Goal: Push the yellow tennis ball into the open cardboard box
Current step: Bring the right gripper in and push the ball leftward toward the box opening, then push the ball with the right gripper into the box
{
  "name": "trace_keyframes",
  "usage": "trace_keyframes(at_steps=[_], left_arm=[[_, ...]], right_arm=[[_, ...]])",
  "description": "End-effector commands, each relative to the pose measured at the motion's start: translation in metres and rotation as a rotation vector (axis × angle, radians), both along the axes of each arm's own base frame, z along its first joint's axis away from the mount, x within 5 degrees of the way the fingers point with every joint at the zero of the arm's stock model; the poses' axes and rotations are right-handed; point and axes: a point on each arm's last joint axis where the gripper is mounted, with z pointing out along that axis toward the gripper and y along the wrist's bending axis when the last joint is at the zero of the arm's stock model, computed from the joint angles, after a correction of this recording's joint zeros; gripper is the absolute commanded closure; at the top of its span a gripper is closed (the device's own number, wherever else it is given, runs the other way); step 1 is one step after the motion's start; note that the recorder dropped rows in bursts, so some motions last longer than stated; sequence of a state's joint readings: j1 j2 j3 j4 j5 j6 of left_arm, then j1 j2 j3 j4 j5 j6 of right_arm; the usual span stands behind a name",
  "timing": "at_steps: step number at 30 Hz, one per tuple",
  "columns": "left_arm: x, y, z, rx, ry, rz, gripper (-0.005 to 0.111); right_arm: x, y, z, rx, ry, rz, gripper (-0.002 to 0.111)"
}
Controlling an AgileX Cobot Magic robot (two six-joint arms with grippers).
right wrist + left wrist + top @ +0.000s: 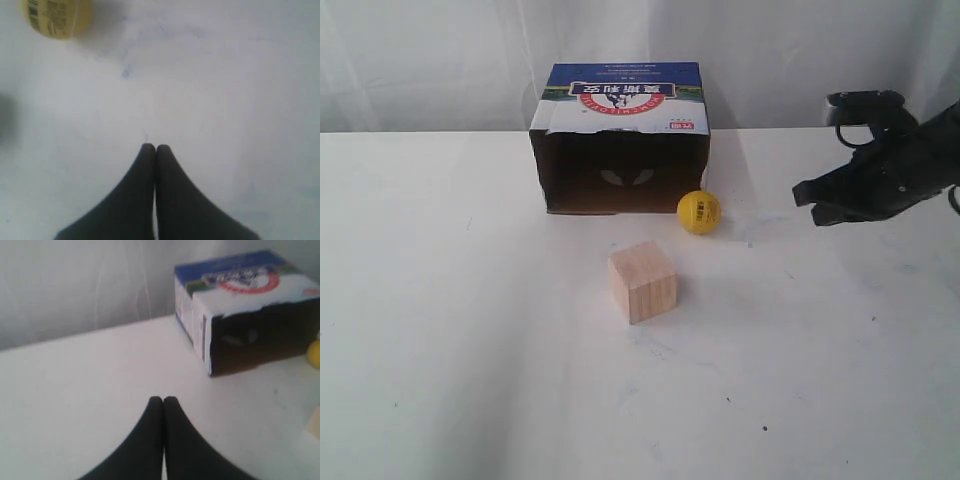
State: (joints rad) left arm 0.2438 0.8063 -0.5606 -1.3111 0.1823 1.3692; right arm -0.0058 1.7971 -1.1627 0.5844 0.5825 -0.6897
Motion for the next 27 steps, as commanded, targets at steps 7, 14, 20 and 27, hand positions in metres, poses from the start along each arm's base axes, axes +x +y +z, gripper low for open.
trace_keyframes(at_steps=[7, 14, 20, 27], left_arm=[[-0.07, -0.038, -0.049, -0.046, -0.024, -0.248, 0.107], [-0.067, -0.035, -0.058, -0.054, 0.005, -0.209, 0.107], [-0.068, -0.035, -0.058, -0.056, 0.007, -0.218, 0.107], [-0.068, -0.036, -0.058, -0.057, 0.007, -0.222, 0.107]], right_arm=[[0.041, 0.05, -0.036, 0.335, 0.004, 0.295, 0.108], [0.054, 0.11, -0.051, 0.228, -0.108, 0.359, 0.108], [0.066, 0.143, -0.059, 0.215, -0.15, 0.415, 0.108], [0.088, 0.151, -0.067, 0.223, -0.186, 0.403, 0.108]])
